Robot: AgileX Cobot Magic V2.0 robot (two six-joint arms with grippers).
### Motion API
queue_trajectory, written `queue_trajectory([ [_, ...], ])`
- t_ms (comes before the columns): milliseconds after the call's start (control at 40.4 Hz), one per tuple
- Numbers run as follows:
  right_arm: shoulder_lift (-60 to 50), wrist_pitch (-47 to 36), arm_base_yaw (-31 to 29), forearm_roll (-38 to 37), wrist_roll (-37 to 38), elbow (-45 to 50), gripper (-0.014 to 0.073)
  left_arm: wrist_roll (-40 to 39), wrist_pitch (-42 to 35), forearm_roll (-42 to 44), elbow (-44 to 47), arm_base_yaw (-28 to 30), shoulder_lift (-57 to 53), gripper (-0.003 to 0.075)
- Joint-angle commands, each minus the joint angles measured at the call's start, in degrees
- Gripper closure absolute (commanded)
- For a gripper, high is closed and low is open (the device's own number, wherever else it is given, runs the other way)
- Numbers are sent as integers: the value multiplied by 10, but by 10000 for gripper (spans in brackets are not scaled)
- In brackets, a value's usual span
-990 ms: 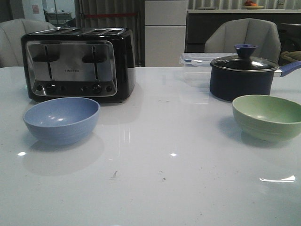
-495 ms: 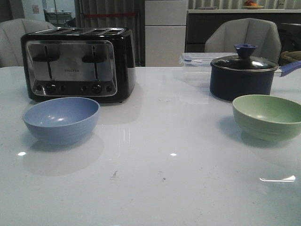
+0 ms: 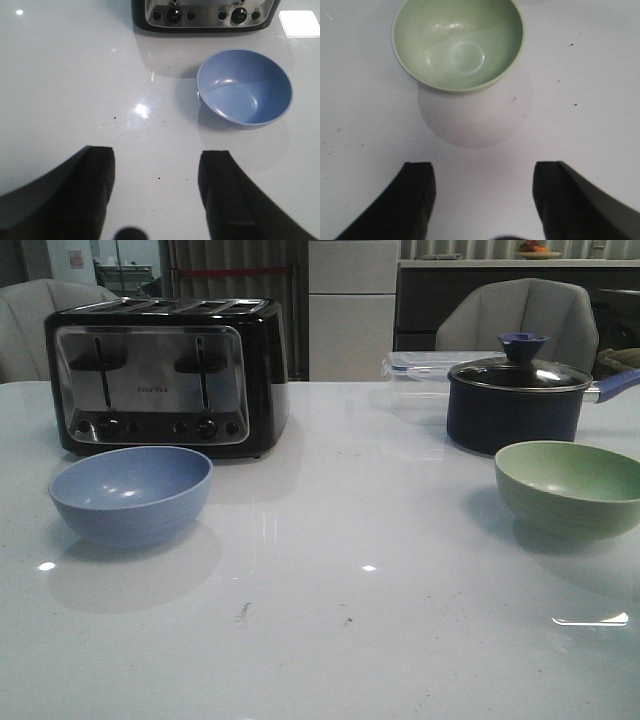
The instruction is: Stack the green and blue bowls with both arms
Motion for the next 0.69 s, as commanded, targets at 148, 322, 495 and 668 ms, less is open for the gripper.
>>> queue_trajectory([
  [148, 124, -42, -37, 28, 1, -90, 55, 0, -43, -2, -21, 0, 1, 267],
  [322, 222, -44, -37, 28, 1, -154, 55, 0, -43, -2, -21, 0, 1, 267],
  [495, 307, -51, -37, 28, 1, -214, 55, 0, -43, -2, -21, 0, 1, 267],
  [668, 375, -57, -37, 27, 1, -262, 55, 0, -43, -2, -21, 0, 1, 267],
])
